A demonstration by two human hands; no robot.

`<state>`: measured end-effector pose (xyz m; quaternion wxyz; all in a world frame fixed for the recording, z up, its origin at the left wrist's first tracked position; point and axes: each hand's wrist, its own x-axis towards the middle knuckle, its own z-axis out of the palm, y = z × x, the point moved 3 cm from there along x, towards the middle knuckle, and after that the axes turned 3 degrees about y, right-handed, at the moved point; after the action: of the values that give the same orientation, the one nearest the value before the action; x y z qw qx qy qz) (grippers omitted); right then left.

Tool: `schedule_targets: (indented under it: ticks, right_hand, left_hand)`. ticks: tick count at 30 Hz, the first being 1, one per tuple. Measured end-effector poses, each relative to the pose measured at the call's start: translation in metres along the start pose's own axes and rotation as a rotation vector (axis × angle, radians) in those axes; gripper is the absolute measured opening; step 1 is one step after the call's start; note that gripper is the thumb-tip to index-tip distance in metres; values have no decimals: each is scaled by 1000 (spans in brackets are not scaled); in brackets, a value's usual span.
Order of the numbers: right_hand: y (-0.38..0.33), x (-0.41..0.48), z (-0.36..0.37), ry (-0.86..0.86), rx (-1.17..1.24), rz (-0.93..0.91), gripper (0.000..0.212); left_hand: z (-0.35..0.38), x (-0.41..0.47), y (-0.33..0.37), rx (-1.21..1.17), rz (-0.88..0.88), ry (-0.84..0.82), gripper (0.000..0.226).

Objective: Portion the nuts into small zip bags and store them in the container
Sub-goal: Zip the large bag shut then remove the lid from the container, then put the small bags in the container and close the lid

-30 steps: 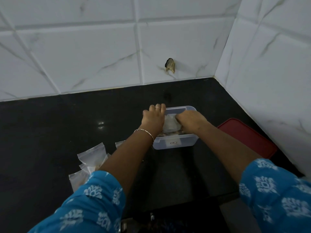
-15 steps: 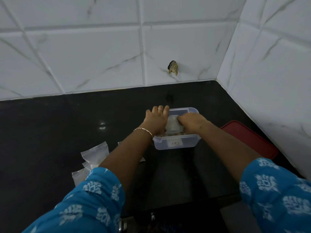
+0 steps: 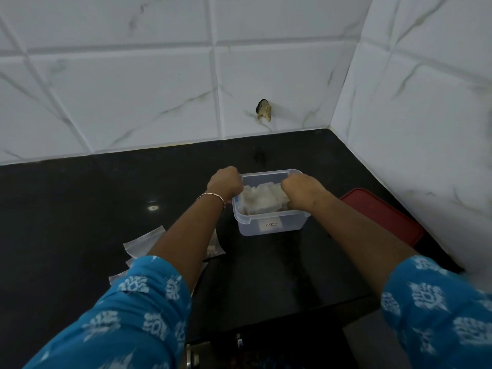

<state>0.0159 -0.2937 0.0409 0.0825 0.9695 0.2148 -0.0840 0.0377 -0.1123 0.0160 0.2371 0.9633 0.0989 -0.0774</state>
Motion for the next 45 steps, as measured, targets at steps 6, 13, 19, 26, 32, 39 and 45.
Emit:
schedule_targets:
  ticks: [6,13,19,26,32,39,45]
  right_hand:
    - [-2,9,3,-175,47,14,38]
    - [-3,11,9,-159,58,0,38]
    - [1,6,5,-25,134,55,37]
    - [-19,-19,-20,488,405,70,19]
    - [-103,-40,-23,577,801,-121,15]
    - [-184,-51,19,310,752,-292,33]
    - [-214,-37,44,60,626,-330,51]
  left_hand:
    - [4,1,4,104,-6,68,31]
    - [6,2,4,145,28,99,31]
    - [-8,-9,-14,-256,-35,-44,25]
    - [-46,-58,-50,-596,-78,103,26]
    - [-71,-135,-105,-808,-118,312,15]
    - [-44,-207,-187,-917,-363,508,12]
    - [-10,-223,-229,-860,-510,553,31]
